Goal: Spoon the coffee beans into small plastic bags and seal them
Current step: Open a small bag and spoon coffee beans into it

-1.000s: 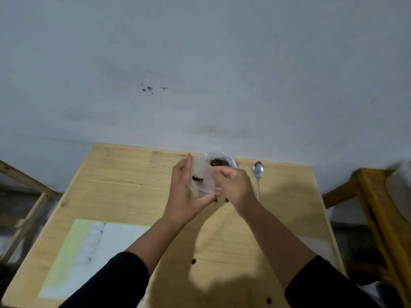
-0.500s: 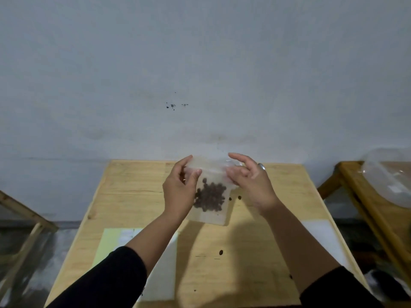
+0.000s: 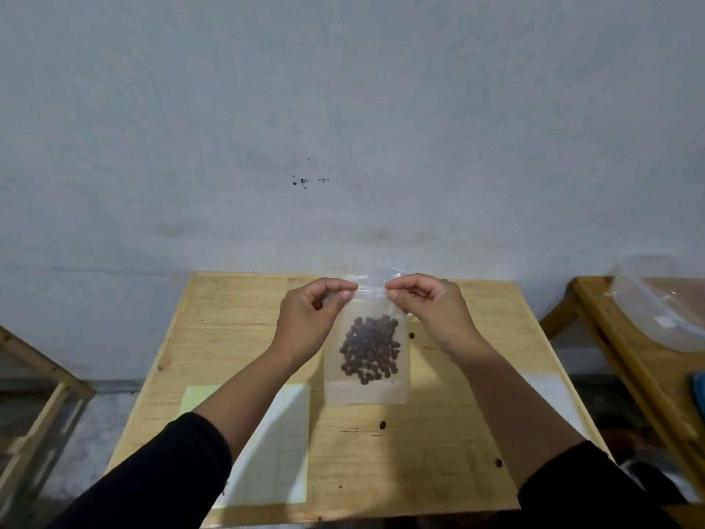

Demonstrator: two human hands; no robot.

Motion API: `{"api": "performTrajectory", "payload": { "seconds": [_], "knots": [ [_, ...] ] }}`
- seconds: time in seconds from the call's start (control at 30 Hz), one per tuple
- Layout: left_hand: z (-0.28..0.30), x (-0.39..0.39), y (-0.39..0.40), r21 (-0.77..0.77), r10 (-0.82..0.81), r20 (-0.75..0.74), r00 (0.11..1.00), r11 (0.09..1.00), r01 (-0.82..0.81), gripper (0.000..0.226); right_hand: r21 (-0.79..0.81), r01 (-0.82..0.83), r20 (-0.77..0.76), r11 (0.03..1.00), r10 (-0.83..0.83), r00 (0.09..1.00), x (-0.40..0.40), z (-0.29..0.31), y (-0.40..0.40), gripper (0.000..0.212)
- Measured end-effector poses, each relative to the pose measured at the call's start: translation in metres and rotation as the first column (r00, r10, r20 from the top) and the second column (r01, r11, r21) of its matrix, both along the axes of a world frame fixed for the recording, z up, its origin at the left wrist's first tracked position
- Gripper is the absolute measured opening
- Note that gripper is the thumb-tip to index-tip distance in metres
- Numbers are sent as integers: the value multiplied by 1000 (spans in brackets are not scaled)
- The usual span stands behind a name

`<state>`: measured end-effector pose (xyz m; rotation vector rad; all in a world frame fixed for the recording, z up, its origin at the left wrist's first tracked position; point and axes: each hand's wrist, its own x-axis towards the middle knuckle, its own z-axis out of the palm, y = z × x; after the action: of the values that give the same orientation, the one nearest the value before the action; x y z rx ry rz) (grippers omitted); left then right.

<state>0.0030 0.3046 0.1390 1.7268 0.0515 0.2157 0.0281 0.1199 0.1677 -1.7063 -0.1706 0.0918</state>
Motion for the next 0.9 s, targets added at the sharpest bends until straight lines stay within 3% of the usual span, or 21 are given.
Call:
{"api": "performTrajectory", "payload": {
  "seconds": [0.2,0.33,0.53,0.67,0.9],
  "knots": [
    [6,0,-6,0,45,34,998,999,-45,13,76,83,-21,994,-81,996,5,-2,8,18],
    [3,2,-9,-1,86,29,996,996,-86,14,37,75,-14,997,-74,997,9,-7,9,18],
    [2,2,-11,49,16,5,1000,999,-16,10,-91,1,6,996,-1,1000,11,-14,13,11],
    [5,1,-12,26,14,-10,1000,1000,-13,5,-52,13,-25,999,-15,1000,7,-15,15,6],
    [4,-1,-18,117,54,-36,998,992,-49,4,15,53,-55,998,-52,997,3,-22,23,5]
  ]
}}
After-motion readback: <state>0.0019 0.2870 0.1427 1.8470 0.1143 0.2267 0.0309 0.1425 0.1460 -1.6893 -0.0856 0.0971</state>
